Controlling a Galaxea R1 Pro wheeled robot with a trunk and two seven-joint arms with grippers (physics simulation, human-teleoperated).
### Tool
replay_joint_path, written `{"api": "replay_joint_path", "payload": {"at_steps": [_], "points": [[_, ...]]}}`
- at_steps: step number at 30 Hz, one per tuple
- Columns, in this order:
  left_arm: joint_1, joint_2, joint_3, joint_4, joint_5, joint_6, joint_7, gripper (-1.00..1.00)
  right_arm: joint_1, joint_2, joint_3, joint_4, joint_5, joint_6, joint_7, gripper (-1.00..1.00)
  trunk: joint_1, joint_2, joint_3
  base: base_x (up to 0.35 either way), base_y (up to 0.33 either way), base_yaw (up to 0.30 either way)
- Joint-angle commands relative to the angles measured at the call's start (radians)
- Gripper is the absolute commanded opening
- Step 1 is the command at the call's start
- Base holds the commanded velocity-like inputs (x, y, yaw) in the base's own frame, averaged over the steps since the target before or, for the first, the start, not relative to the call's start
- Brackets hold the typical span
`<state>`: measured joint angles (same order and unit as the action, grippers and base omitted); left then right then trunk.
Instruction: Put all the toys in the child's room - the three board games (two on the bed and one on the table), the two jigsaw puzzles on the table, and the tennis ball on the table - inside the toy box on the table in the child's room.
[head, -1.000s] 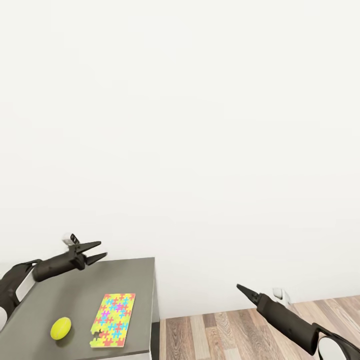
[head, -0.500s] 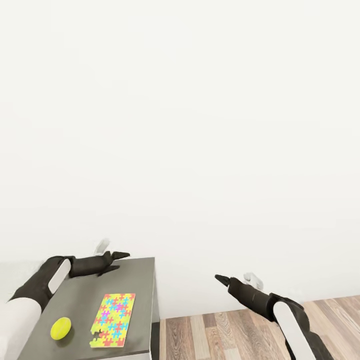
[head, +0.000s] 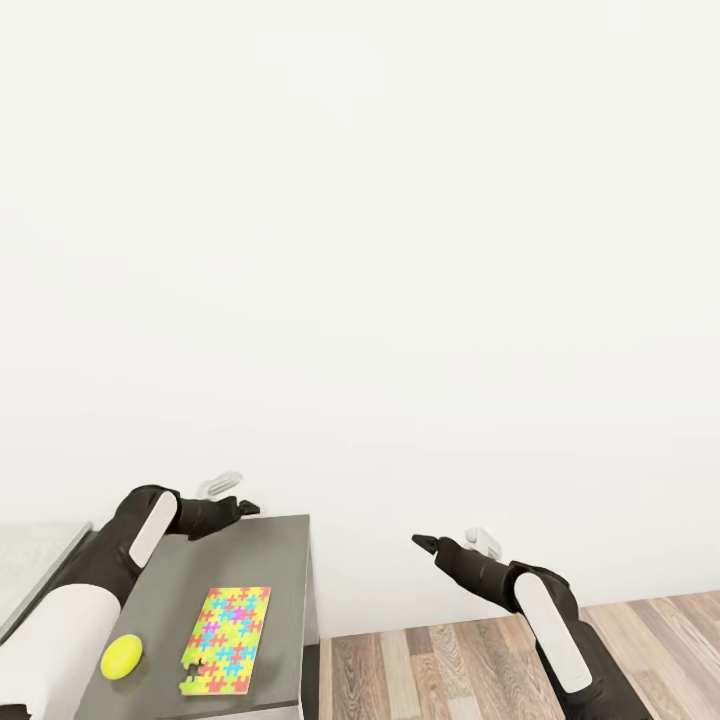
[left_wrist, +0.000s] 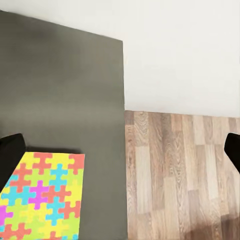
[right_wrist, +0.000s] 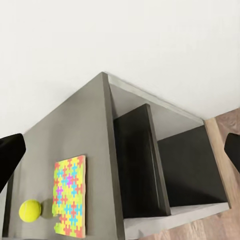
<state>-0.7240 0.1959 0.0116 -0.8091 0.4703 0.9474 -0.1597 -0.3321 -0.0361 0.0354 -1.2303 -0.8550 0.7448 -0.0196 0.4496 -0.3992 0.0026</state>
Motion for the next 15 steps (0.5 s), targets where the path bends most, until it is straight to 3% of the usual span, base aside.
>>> {"api": "replay_joint_path", "payload": {"at_steps": [1, 10, 15], "points": [[0.0, 0.0, -0.001, -0.004, -0.008, 0.003, 0.0, 1.0, -0.002, -0.001, 0.001, 0.0, -0.003, 0.001, -0.002, 1.0, 0.0, -0.001, 0.0, 0.0, 0.0, 0.0], [0.001, 0.002, -0.008, -0.002, -0.011, -0.006, 0.018, 1.0, -0.007, -0.001, 0.004, 0.001, 0.0, -0.001, 0.001, 1.0, 0.0, -0.001, 0.0, 0.0, 0.0, 0.0], [0.002, -0.006, -0.029, 0.011, -0.035, -0.016, 0.031, 1.0, -0.007, 0.001, 0.004, 0.003, 0.048, -0.003, 0.002, 1.0, 0.0, -0.001, 0.0, 0.0, 0.0, 0.0]]}}
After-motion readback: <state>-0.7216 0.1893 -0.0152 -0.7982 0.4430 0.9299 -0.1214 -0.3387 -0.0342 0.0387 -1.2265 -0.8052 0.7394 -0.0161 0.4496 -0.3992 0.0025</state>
